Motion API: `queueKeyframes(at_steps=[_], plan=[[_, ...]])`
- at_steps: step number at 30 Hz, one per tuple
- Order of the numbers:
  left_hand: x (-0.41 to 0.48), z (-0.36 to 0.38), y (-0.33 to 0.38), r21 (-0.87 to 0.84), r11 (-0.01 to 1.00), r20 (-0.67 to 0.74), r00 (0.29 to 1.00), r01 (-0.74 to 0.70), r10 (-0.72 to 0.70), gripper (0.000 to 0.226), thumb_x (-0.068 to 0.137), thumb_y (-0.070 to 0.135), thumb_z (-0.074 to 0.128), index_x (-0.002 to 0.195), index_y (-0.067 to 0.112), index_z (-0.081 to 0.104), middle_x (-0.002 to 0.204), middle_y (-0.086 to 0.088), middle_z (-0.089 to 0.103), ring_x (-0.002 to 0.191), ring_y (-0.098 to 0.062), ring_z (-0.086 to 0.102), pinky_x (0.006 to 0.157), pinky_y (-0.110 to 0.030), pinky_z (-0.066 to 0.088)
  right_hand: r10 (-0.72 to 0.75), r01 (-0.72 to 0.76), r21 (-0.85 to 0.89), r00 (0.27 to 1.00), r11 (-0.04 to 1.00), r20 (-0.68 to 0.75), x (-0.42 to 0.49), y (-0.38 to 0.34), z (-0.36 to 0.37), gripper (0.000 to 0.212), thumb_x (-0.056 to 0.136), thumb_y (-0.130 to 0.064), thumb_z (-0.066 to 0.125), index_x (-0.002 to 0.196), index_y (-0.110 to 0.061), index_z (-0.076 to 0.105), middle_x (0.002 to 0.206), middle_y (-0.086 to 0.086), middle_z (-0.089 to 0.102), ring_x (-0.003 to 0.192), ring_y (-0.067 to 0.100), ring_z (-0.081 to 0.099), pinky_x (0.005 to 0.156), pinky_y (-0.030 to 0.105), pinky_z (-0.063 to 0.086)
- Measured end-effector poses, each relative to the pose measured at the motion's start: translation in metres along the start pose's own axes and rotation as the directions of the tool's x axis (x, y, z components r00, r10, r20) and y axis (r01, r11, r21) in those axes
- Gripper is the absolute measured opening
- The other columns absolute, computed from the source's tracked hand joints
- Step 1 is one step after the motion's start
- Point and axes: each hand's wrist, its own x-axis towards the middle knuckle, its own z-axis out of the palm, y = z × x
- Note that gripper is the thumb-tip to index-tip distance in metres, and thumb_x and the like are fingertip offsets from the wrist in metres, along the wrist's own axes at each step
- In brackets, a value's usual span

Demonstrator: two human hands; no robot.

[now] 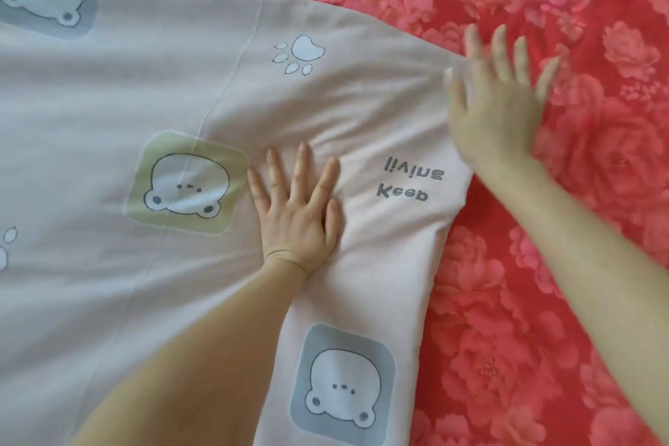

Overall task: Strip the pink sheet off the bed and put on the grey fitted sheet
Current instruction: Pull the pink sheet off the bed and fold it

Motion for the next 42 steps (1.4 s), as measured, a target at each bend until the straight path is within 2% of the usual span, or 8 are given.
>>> queueKeyframes(at_steps=[5,11,17,23,27,33,39,42], plan=[[0.001,0.002,-0.003,0.035,0.999,-0.001,1.000,-0.029,0.029,0.055,0.093,0.042,0.029,0.148,0.035,0.022,0.157,-0.010,0.016,0.140,-0.049,0.005,0.110,-0.063,-0.004,-0.505,0.517,-0.017,0.841,0.856,0.196,-0.182,-0.030,0.052,0.059,0.090,-0.038,0.048,0.145,-0.020,0.038,0.151,0.004,0.035,0.142,0.020,0.029,0.114,0.055,0.015],[-0.003,-0.013,0.002,0.027,0.999,0.108,0.994,-0.026,0.023,0.054,0.096,0.046,0.015,0.149,0.037,0.010,0.159,-0.007,-0.001,0.142,-0.042,-0.011,0.111,-0.063,-0.009,0.179,-0.160,-0.097,0.955,0.982,0.237,-0.208,0.010,0.032,0.056,0.099,-0.030,0.026,0.152,-0.018,0.013,0.159,0.004,0.012,0.147,0.023,0.008,0.116,0.056,0.004],[-0.112,-0.033,-0.030,-0.014,0.954,0.271,0.917,-0.299,0.292,0.054,0.098,0.045,0.010,0.151,0.033,0.005,0.160,-0.003,0.000,0.146,-0.029,-0.008,0.115,-0.054,-0.007,-0.067,0.069,-0.011,0.993,0.998,0.099,-0.332,-0.073,0.024,0.058,0.092,-0.041,0.036,0.144,-0.015,0.039,0.150,0.011,0.037,0.140,0.030,0.031,0.110,0.061,0.021],[-0.330,-0.050,-0.080,-0.017,0.895,0.411,0.813,-0.446,0.413,0.055,0.095,0.045,0.021,0.147,0.028,0.028,0.155,-0.012,0.023,0.144,-0.036,0.014,0.112,-0.056,-0.001,0.227,-0.174,-0.158,0.870,0.972,0.438,-0.555,-0.039,0.006,0.063,0.090,-0.043,0.031,0.141,-0.008,0.042,0.146,0.025,0.036,0.137,0.037,0.034,0.105,0.064,0.028],[-0.413,-0.074,-0.100,-0.044,0.893,0.458,0.785,-0.448,0.417,0.051,0.093,0.040,0.031,0.142,0.026,0.041,0.149,-0.012,0.036,0.139,-0.038,0.029,0.109,-0.057,0.010,0.443,-0.508,-0.001,0.750,0.861,0.490,-0.608,-0.060,-0.029,0.057,0.094,-0.036,0.049,0.139,-0.004,0.043,0.136,0.020,0.049,0.126,0.035,0.045,0.101,0.043,0.038],[-0.501,-0.096,-0.118,-0.148,0.957,0.451,0.844,-0.248,0.288,0.049,0.090,0.032,0.032,0.135,0.023,0.051,0.148,-0.006,0.040,0.137,-0.032,0.034,0.111,-0.047,0.015,0.597,-0.873,0.268,0.477,0.408,0.645,-0.676,-0.108,-0.038,0.019,0.081,-0.019,0.065,0.092,-0.005,0.058,0.092,0.013,0.067,0.087,0.033,0.061,0.073,0.039,0.046],[-0.575,-0.095,-0.112,-0.228,0.972,0.307,0.951,0.060,0.013,0.042,0.080,0.012,0.052,0.120,0.016,0.062,0.138,-0.009,0.051,0.130,-0.033,0.044,0.103,-0.047,0.037,0.381,-0.807,0.374,0.558,0.457,0.737,-0.715,-0.081,-0.038,0.009,0.075,-0.004,0.064,0.078,0.000,0.056,0.072,0.007,0.064,0.068,0.022,0.055,0.062,0.035,0.042],[-0.614,-0.105,-0.085,-0.308,0.841,0.320,0.881,0.445,-0.349,0.027,0.084,0.005,0.057,0.107,0.011,0.070,0.124,-0.006,0.061,0.117,-0.032,0.052,0.092,-0.036,0.041,0.227,-0.775,0.455,0.585,0.438,0.778,-0.727,-0.074,-0.043,0.008,0.079,-0.002,0.065,0.086,-0.001,0.061,0.083,0.012,0.070,0.073,0.014,0.058,0.066,0.032,0.045]])
